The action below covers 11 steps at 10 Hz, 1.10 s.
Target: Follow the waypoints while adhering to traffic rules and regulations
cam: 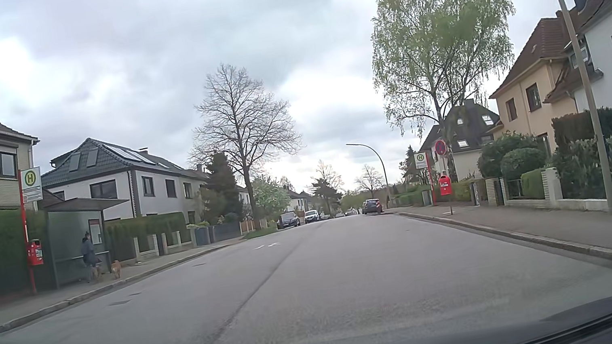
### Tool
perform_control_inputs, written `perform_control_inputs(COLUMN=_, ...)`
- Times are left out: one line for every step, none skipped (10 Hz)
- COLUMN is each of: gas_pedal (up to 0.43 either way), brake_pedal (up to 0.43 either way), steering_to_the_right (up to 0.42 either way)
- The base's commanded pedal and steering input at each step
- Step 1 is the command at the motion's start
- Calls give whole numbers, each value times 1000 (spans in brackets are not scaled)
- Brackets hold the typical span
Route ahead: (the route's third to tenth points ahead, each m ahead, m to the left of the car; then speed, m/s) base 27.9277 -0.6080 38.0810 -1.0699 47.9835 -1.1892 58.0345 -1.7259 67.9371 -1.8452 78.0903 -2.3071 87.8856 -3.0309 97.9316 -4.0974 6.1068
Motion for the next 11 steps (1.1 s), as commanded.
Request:
perform_control_inputs(gas_pedal=220, brake_pedal=0, steering_to_the_right=3)
perform_control_inputs(gas_pedal=220, brake_pedal=6, steering_to_the_right=3)
perform_control_inputs(gas_pedal=197, brake_pedal=0, steering_to_the_right=3)
perform_control_inputs(gas_pedal=189, brake_pedal=0, steering_to_the_right=3)
perform_control_inputs(gas_pedal=189, brake_pedal=0, steering_to_the_right=3)
perform_control_inputs(gas_pedal=177, brake_pedal=0, steering_to_the_right=3)
perform_control_inputs(gas_pedal=177, brake_pedal=0, steering_to_the_right=3)
perform_control_inputs(gas_pedal=177, brake_pedal=0, steering_to_the_right=4)
perform_control_inputs(gas_pedal=177, brake_pedal=6, steering_to_the_right=4)
perform_control_inputs(gas_pedal=177, brake_pedal=6, steering_to_the_right=4)
perform_control_inputs(gas_pedal=177, brake_pedal=0, steering_to_the_right=4)
